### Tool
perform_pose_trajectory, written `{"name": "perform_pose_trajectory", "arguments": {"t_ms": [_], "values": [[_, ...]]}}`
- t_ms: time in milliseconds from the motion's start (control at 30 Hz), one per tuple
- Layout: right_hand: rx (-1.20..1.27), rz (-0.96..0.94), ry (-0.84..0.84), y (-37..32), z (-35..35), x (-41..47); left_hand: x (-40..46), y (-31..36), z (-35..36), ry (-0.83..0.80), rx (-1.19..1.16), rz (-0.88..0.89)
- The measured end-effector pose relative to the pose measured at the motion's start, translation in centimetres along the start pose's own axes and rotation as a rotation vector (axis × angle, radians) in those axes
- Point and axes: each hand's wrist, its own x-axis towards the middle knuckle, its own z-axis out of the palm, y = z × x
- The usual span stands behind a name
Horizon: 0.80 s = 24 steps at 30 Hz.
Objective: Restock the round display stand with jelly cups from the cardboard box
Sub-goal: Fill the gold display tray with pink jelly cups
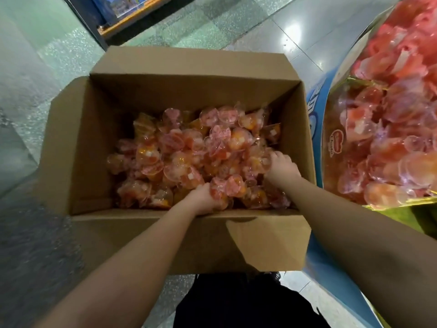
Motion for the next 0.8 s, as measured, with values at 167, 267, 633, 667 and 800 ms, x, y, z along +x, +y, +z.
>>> {"name": "perform_pose_trajectory", "arguments": {"t_ms": [167, 267, 633, 667, 800], "values": [[-0.164, -0.03, -0.06, 0.3, 1.5, 3.0, 1.8, -0.4, 0.7, -0.046, 0.1, -0.025], [-0.26, -0.057, -0.051, 0.6, 2.2, 3.7, 2.2, -0.3, 0.7, -0.064, 0.097, -0.011], [-0.053, -0.065, 0.074, 0.3, 1.7, 1.7, 1.4, -1.7, 0.1, 0.015, -0.073, -0.001], [0.074, -0.049, 0.085, 0.2, 1.3, 0.7, 0.8, -1.7, -0.1, 0.038, -0.092, 0.014], [0.524, 0.032, 0.077, 0.5, -0.8, -4.9, -2.2, -1.0, -0.7, 0.152, -0.151, 0.055]]}}
